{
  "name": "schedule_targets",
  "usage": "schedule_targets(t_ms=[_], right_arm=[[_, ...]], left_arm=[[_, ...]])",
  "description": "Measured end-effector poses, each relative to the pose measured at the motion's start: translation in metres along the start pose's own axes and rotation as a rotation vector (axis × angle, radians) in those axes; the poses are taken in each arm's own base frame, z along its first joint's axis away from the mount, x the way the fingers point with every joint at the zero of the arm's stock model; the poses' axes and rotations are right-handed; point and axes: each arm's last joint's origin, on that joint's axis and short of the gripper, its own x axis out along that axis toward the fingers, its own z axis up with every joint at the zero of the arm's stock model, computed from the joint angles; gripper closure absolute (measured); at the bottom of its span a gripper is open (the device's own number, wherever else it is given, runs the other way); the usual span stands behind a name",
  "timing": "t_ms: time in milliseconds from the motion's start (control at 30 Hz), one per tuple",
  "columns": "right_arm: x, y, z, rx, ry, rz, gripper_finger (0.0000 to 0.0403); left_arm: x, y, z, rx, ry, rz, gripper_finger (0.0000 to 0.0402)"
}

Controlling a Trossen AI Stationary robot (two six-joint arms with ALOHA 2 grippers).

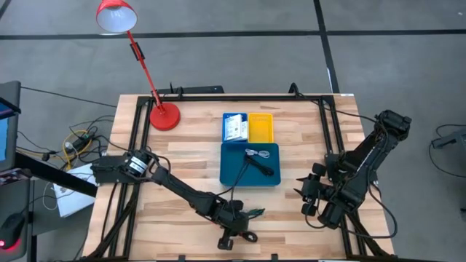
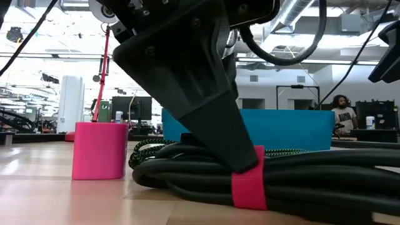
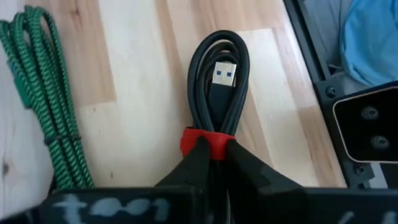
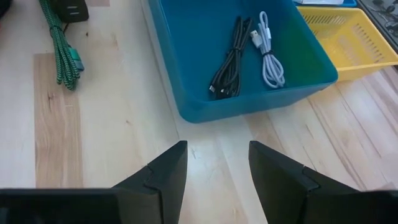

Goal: Pick and place items into bin
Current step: Put the black charger cable into the large blue bin

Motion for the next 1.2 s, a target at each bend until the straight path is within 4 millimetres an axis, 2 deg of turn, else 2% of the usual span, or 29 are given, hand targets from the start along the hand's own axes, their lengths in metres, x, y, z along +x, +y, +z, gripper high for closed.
schedule_targets(t_ms=[300,500,667,767,933,1067,1200], right_arm=[[0.000,0.000,0.000,0.001,-0.001,0.003,0.0238],[0.000,0.000,0.000,0.000,0.005,0.006,0.0234],[0.000,0.000,0.000,0.000,0.004,0.006,0.0236],[0.000,0.000,0.000,0.000,0.004,0.006,0.0236],[0.000,0.000,0.000,0.001,0.005,0.006,0.0234],[0.000,0.001,0.000,0.002,0.004,0.007,0.0236],[0.000,0.001,0.000,0.003,0.007,0.010,0.0238]], left_arm=[[-0.013,-0.012,0.027,0.152,-0.036,0.065,0.0398],[-0.055,-0.026,0.057,0.329,0.051,0.321,0.0401],[-0.094,-0.025,0.083,0.427,0.054,0.566,0.0401],[-0.108,-0.011,0.095,0.445,0.048,0.700,0.0399],[-0.119,0.032,0.108,0.384,0.059,0.781,0.0397],[-0.128,0.076,0.113,0.244,0.057,0.831,0.0396],[-0.136,0.110,0.116,0.082,0.030,0.843,0.0393]])
